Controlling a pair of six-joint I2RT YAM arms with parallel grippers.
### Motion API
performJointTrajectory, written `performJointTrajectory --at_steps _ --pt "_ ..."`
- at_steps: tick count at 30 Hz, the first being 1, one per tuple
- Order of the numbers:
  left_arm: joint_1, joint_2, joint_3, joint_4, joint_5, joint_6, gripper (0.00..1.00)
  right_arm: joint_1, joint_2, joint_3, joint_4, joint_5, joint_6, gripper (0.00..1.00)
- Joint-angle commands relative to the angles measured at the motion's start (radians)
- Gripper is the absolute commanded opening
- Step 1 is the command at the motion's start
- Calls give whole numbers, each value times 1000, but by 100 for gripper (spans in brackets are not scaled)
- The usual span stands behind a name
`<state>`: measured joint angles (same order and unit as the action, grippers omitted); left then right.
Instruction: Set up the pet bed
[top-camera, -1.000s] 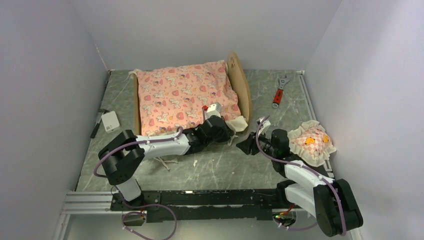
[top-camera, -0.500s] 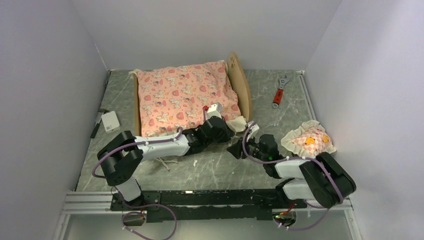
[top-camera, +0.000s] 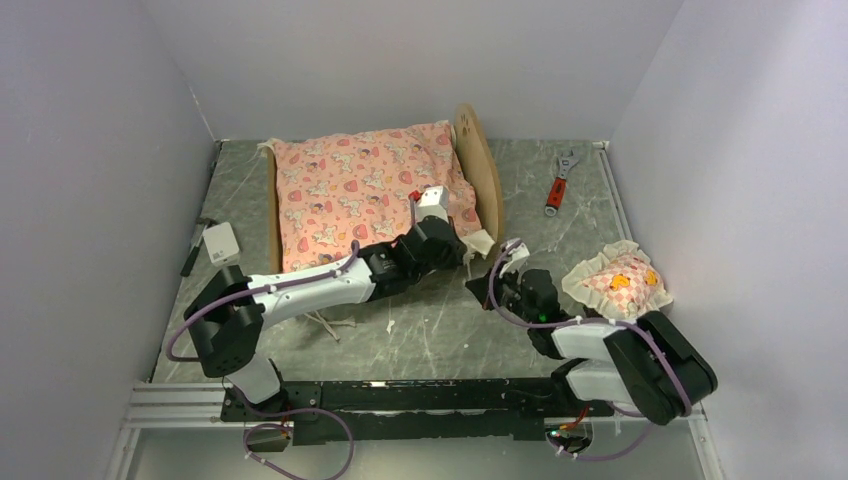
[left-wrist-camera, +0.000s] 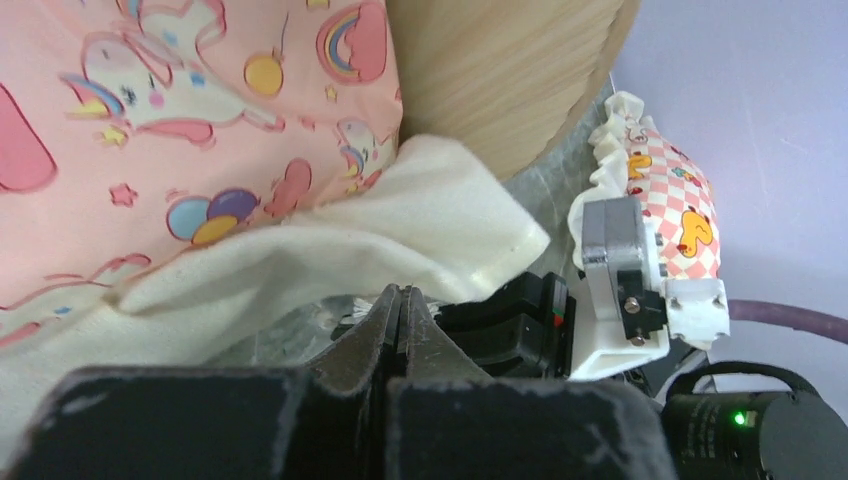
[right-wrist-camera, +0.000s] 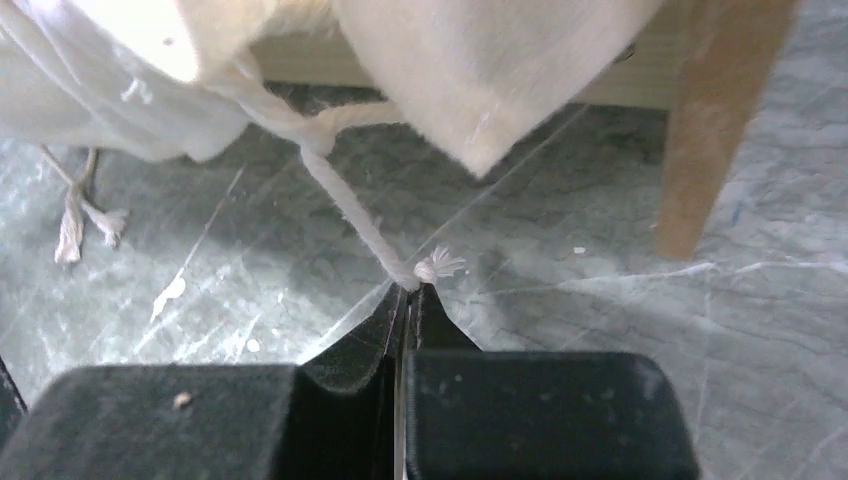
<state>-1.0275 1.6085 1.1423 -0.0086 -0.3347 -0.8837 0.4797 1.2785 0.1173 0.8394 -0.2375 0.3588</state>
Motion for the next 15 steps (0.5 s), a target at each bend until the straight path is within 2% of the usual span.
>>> performJointTrajectory --at_steps 1,8,15 --pt "-11 -26 97 -109 -96 114 0 3 -107 -10 -79 91 45 0" --pt "-22 31 158 -252 -184 153 0 -2 -342 -28 -256 211 65 0" --pt "-72 103 221 -287 -209 211 0 -32 -397 0 -427 283 178 0"
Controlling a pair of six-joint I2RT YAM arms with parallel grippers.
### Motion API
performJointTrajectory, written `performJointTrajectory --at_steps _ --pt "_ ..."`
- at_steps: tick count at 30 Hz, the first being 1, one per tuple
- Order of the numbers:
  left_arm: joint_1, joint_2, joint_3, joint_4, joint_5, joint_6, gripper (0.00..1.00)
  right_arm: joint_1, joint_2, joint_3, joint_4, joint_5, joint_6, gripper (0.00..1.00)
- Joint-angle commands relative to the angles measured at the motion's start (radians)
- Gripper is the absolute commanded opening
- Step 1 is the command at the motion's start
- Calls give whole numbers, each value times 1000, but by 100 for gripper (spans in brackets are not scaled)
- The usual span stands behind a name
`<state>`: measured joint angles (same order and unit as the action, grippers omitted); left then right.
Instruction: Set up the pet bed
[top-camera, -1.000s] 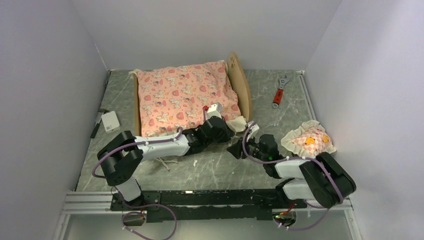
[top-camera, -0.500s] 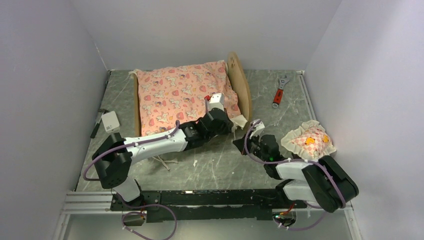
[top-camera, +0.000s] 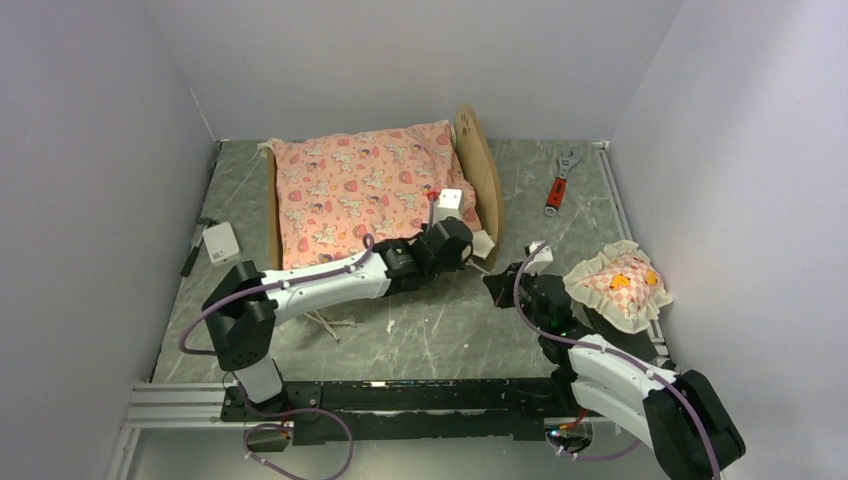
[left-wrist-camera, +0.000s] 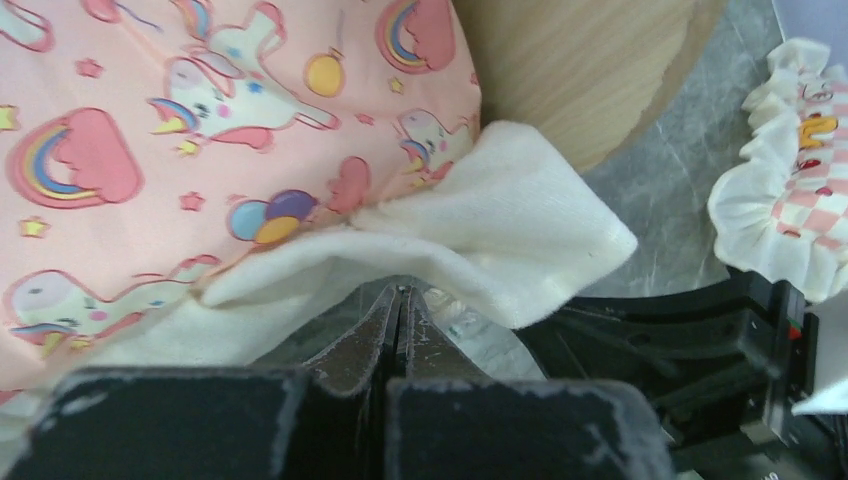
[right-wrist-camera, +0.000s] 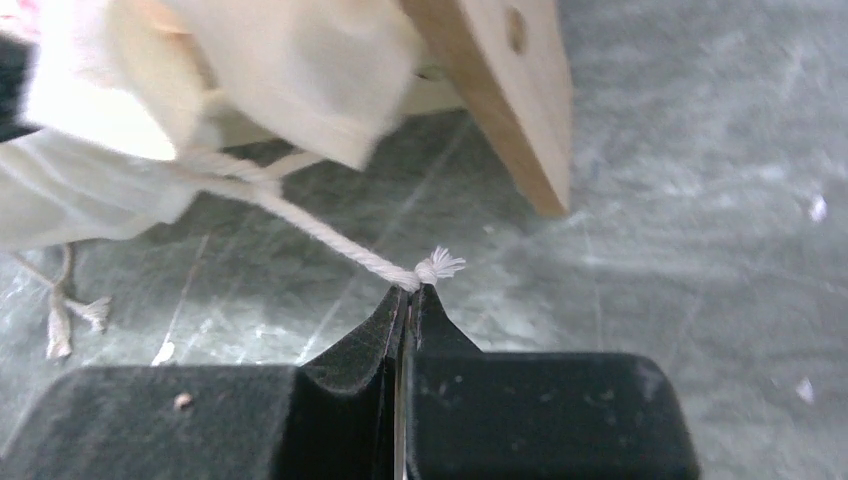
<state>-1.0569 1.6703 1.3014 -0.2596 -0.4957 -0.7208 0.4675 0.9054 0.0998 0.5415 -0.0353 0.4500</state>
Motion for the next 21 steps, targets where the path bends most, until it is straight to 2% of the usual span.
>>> performJointTrajectory --at_steps 1,7,10,16,21 --pt "-50 53 62 -36 -49 44 0 -23 -42 25 -154 97 105 0" --pt "-56 89 35 -87 -119 -19 0 -50 -237 67 -340 235 128 0" --pt "-55 109 71 -131 -167 -9 0 -81 -281 64 -379 265 128 0" --pt "-75 107 142 -80 -160 119 0 -118 -163 88 -360 206 125 0" --pt "-81 79 194 -85 -168 183 0 -151 -74 134 -387 221 128 0"
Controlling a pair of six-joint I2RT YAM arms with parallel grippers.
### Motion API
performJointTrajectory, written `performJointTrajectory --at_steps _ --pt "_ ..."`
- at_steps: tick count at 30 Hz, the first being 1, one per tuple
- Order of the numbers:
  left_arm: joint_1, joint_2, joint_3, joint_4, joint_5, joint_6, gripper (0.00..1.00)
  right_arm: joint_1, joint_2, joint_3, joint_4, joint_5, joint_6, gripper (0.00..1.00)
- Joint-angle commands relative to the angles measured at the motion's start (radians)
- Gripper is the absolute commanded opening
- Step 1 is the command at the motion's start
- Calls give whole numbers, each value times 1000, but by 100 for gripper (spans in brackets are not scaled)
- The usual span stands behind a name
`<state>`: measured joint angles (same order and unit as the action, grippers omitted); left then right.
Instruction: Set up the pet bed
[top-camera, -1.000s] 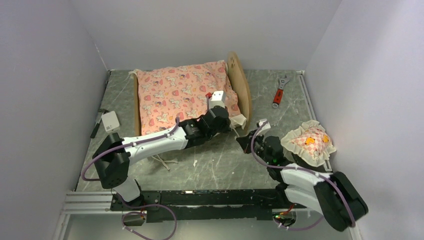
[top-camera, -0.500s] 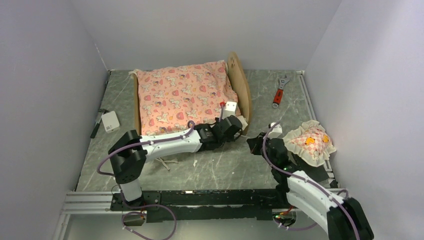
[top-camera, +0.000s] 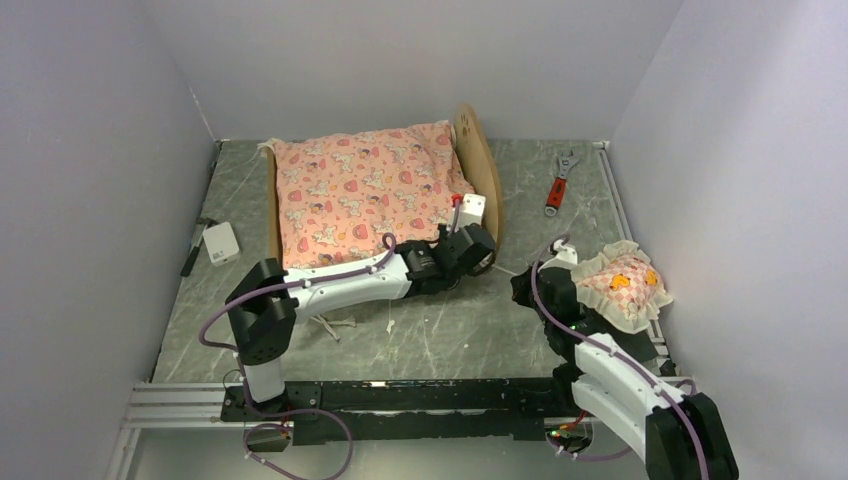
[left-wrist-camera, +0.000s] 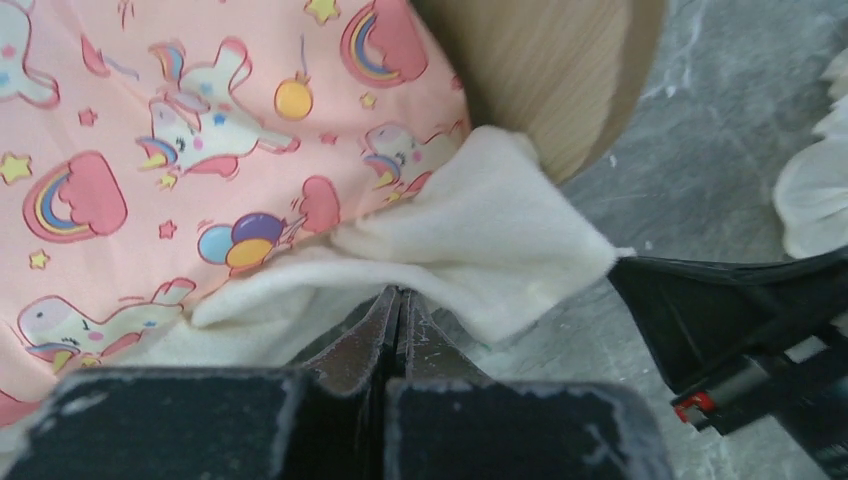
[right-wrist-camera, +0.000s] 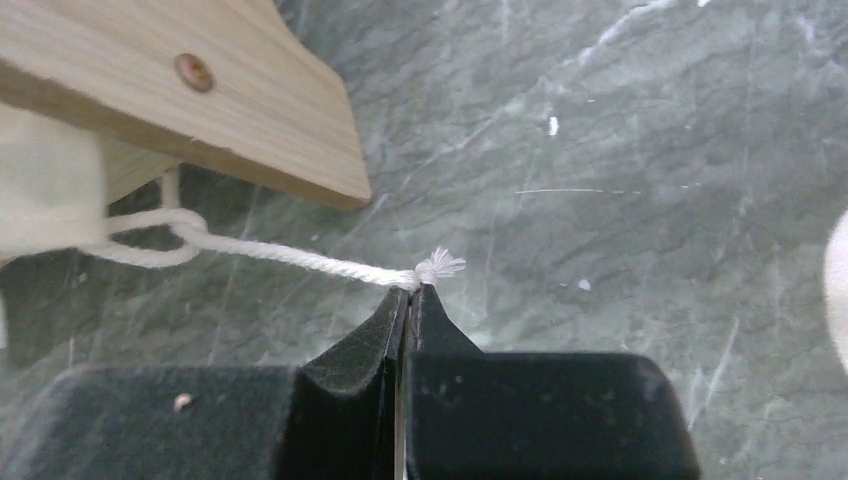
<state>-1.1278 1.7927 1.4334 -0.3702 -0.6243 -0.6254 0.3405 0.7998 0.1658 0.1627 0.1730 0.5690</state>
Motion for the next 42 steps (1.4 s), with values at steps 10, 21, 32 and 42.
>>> performJointTrajectory --at_steps 10,21,32,42 --pt "-8 -10 304 75 -34 324 0 -41 209 88 48 -44 112 0" --pt "61 49 397 70 -102 368 0 -39 390 95 113 -156 271 0" --pt "100 66 472 58 -35 393 0 -37 552 69 176 -224 387 0" --pt "-9 -54 288 112 127 404 0 -38 496 141 97 -183 337 0"
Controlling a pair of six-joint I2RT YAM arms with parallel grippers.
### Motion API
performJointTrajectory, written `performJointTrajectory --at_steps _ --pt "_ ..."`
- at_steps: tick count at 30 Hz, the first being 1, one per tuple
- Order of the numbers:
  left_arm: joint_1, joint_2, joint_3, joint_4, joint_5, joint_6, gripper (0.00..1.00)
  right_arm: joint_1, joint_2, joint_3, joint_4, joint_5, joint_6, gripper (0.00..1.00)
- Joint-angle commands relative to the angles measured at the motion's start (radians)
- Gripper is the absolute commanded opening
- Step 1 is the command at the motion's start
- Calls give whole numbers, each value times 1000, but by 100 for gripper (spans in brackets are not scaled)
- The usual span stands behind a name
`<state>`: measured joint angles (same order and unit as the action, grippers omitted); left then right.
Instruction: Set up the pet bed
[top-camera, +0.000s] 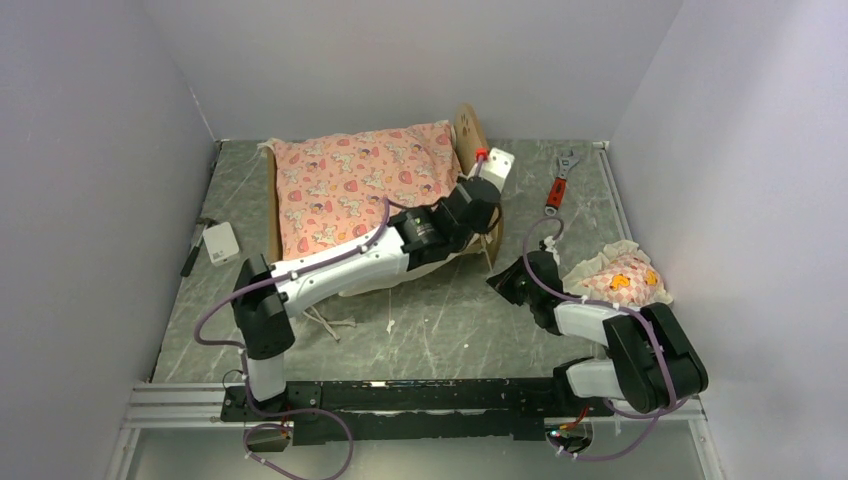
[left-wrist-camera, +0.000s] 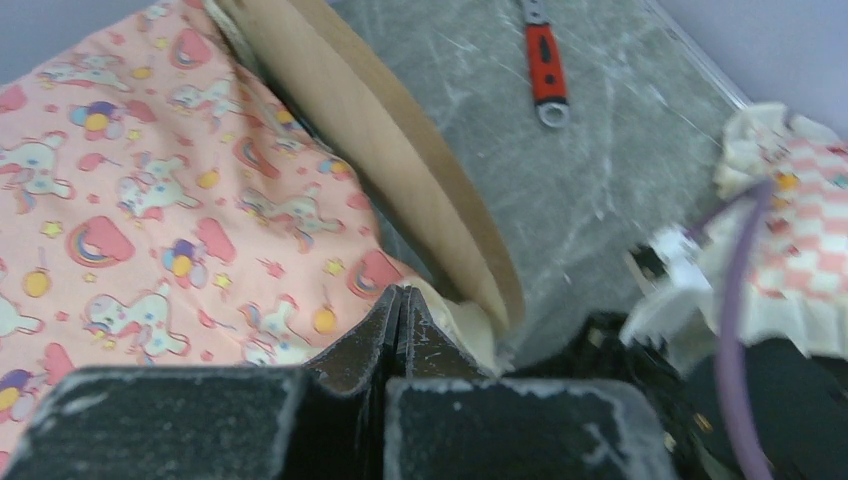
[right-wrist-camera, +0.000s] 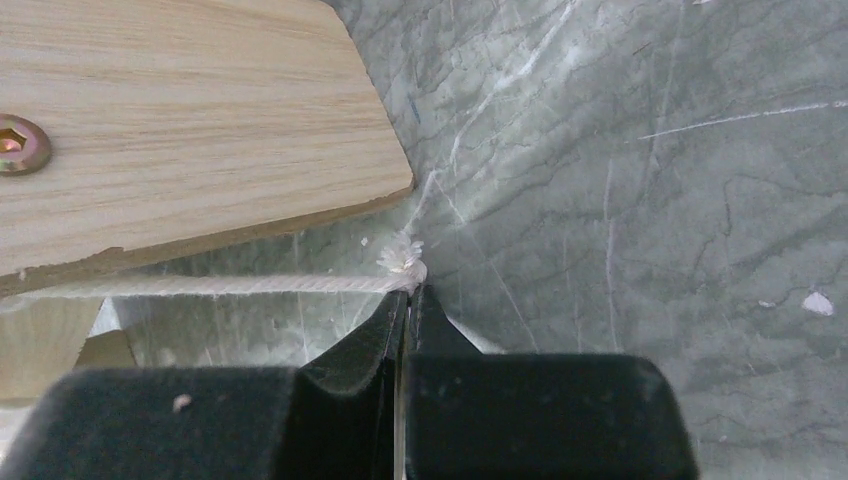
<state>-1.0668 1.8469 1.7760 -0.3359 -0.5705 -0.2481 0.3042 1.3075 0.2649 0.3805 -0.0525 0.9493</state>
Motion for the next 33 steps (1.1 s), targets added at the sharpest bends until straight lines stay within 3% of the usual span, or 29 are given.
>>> performJointTrajectory --at_steps 1,10,15,18,23,29,33 --pt "-90 -123 -87 88 91 24 0 -3 -9 57 -126 40 -55 0" --pt "-215 -191 -402 130 205 -170 0 -5 -24 112 -196 70 -109 7" --pt "-229 -163 -571 214 305 -364 0 -5 -150 92 -292 116 -129 15" --pt "-231 -140 -631 264 382 -444 1 -5 -265 90 -388 149 -152 25" --pt "-234 -239 -645 143 317 -483 51 -1 -474 141 -583 147 -238 45" --pt "-223 -466 -613 -167 103 -515 82 59 -630 236 -679 144 -386 56" --pt "-178 -536 -538 -464 -13 -594 90 127 -599 322 -695 178 -496 57"
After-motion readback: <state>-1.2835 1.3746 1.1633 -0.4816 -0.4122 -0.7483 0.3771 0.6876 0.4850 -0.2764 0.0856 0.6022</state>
